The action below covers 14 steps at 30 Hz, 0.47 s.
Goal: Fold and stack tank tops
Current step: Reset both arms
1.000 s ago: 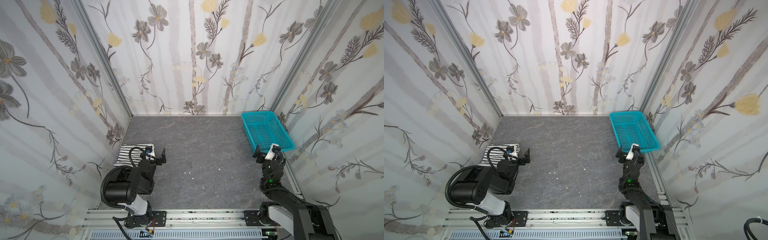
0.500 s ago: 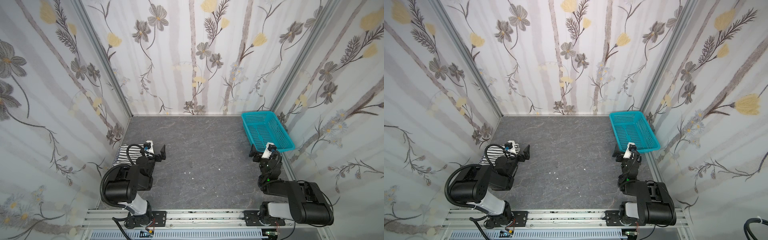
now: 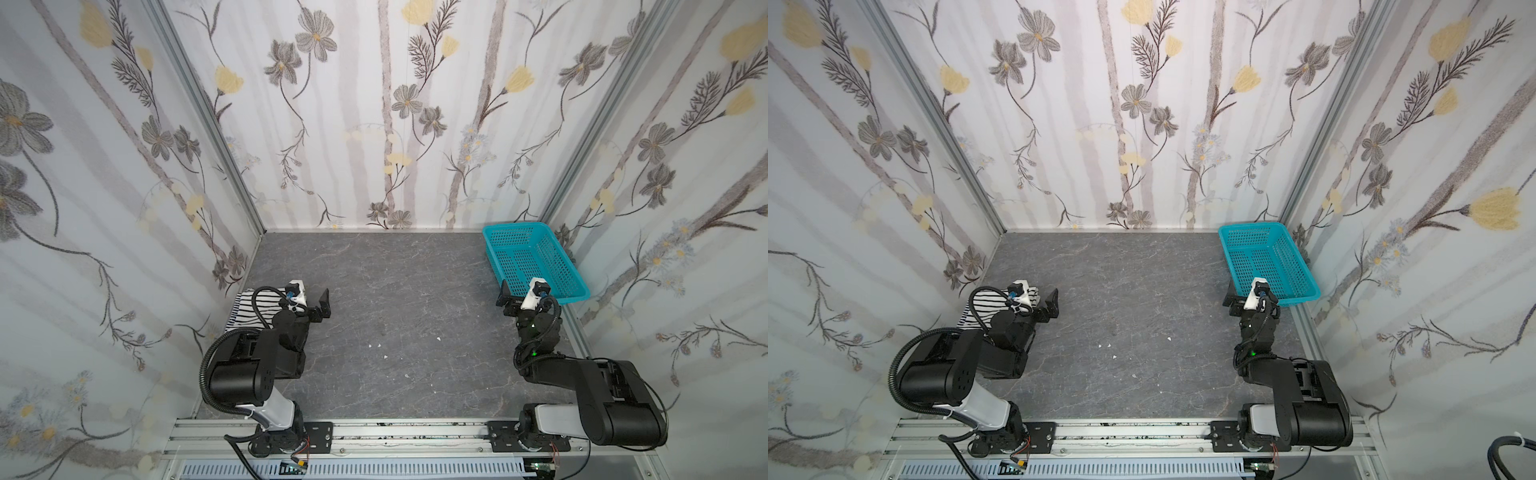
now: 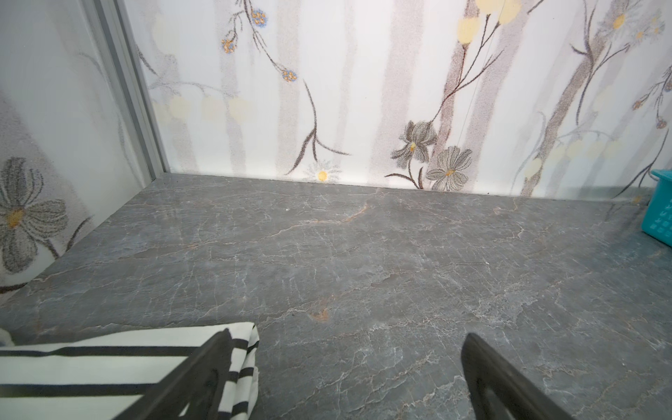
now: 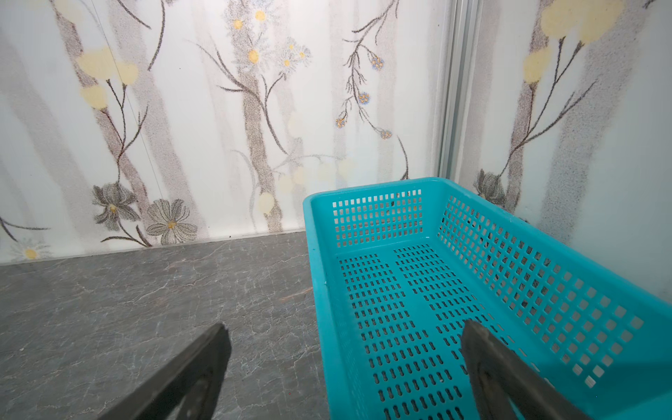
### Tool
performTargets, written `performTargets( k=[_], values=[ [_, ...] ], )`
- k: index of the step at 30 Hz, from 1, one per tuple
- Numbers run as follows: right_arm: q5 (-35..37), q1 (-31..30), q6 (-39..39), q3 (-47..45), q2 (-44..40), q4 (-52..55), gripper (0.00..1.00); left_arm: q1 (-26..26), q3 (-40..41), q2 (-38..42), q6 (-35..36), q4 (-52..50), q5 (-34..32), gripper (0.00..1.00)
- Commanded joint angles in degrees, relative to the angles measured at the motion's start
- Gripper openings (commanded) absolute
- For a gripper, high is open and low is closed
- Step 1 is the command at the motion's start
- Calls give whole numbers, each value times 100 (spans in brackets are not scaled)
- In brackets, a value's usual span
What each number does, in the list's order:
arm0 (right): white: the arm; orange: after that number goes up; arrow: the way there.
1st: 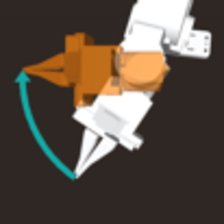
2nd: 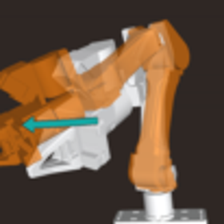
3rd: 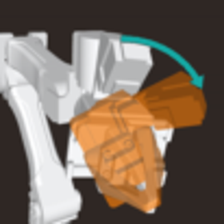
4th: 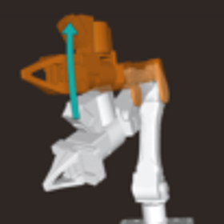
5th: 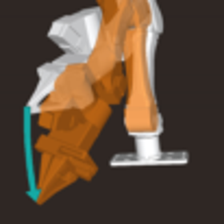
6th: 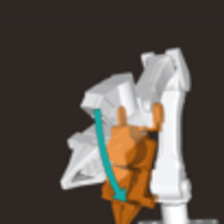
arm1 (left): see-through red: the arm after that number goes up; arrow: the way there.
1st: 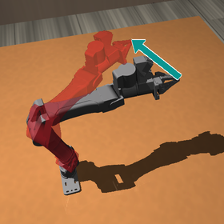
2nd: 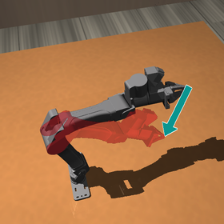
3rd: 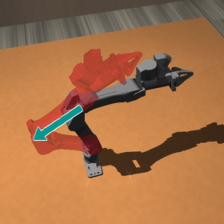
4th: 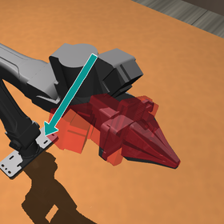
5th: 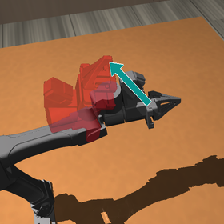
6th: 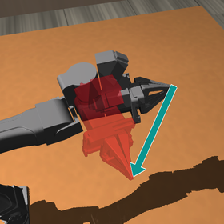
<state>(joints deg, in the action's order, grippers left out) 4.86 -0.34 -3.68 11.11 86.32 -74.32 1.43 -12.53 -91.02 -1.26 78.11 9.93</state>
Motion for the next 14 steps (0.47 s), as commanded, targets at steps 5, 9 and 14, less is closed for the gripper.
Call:
performTargets(
  k=[5, 9, 14],
  values=[
    [-166, -28, 184, 78, 30, -26, 100, -3, -38, 1, -50, 47, -36, 100],
    [-161, -23, 165, 110, 45, 6, 100, 4, -41, 5, -49, 47, -38, 100],
    [-117, -54, 200, 75, 25, -37, 100, 5, -45, 6, -50, 46, -27, 100]
  ],
)
